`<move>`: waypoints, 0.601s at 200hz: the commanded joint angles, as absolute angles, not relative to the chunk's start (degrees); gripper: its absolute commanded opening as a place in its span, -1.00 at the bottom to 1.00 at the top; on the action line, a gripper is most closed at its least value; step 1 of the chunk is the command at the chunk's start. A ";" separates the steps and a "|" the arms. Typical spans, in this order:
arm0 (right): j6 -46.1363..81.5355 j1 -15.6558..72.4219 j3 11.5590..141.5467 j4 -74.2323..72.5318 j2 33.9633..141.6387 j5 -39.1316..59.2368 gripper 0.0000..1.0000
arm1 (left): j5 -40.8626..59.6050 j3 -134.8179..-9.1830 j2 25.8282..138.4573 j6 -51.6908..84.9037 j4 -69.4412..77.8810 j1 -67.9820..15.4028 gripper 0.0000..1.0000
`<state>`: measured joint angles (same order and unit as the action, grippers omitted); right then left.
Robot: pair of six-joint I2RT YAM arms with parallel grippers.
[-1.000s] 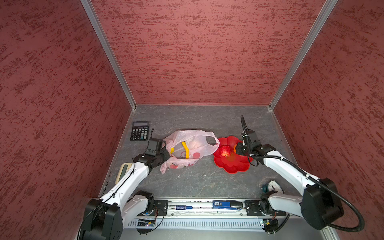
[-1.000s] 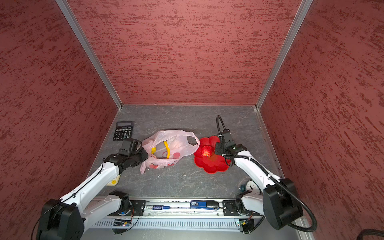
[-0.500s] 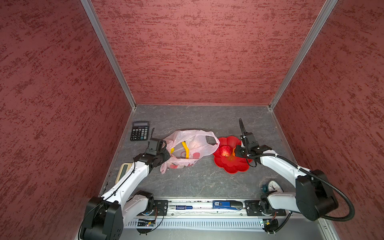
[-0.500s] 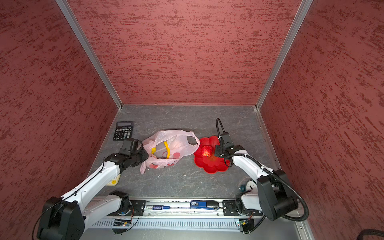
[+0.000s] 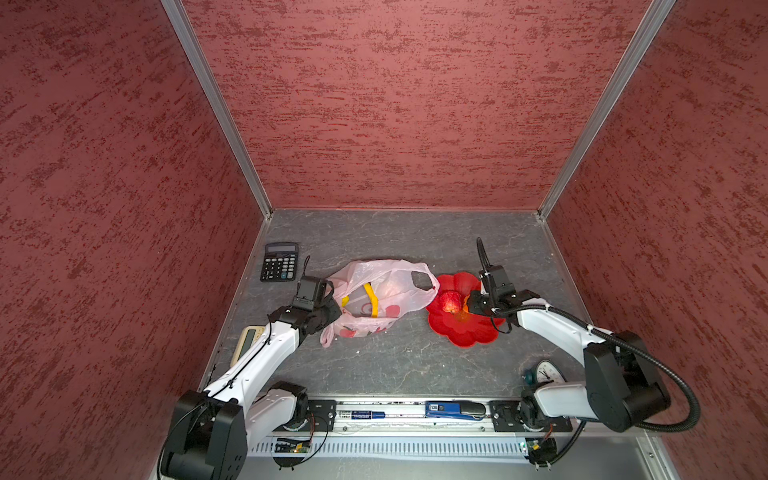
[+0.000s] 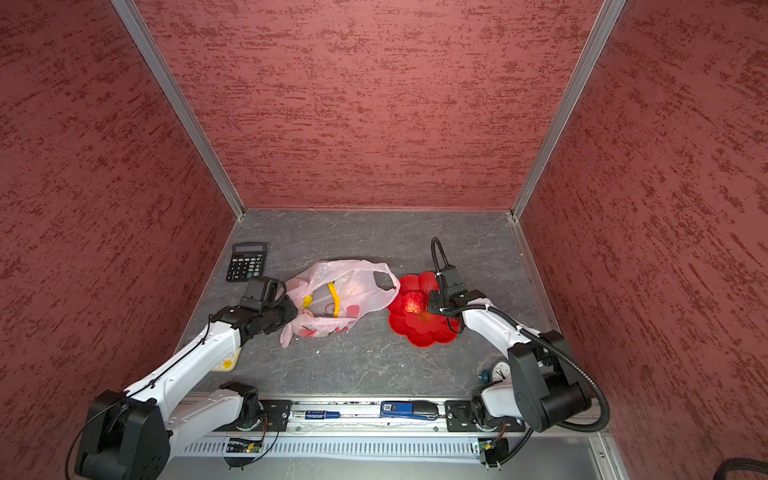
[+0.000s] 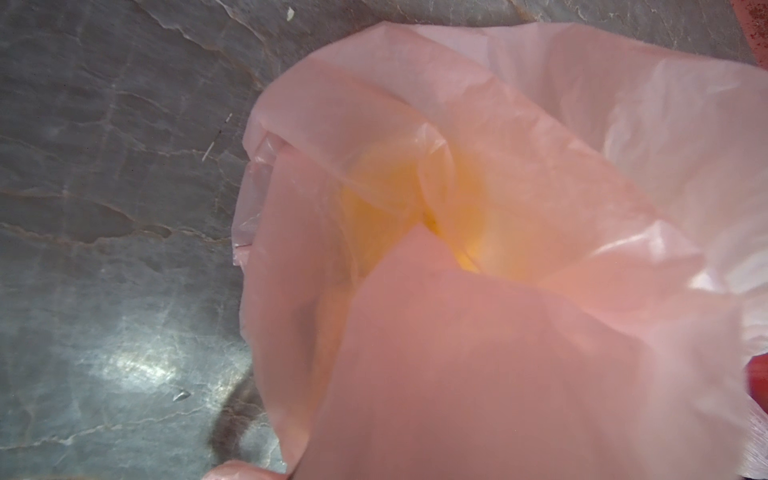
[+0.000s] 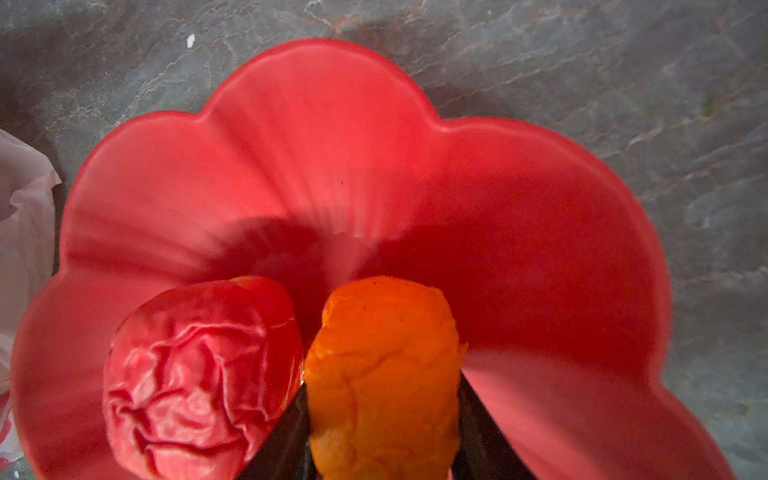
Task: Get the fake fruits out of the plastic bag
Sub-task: 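Lower the orange fruit beside the apple and open the right gripper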
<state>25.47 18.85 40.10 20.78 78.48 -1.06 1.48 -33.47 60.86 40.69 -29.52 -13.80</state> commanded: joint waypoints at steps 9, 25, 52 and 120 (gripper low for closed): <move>25.40 18.24 39.13 19.07 79.02 -0.40 -0.11 | 1.93 -34.10 61.00 40.96 -28.80 -14.02 -0.50; 25.35 18.28 39.05 19.03 79.10 -0.53 -0.02 | 1.93 -34.11 61.00 40.96 -28.77 -14.00 -0.50; 25.31 18.19 39.10 19.08 79.08 -0.81 0.12 | 1.93 -34.10 61.17 40.96 -28.73 -14.06 -0.50; 24.69 18.19 40.28 20.81 78.03 -1.42 0.34 | 1.93 -34.30 61.13 40.96 -28.73 -14.15 -0.49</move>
<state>25.26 18.57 39.88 19.99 79.05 -1.04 1.45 -33.47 60.88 40.69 -29.52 -13.85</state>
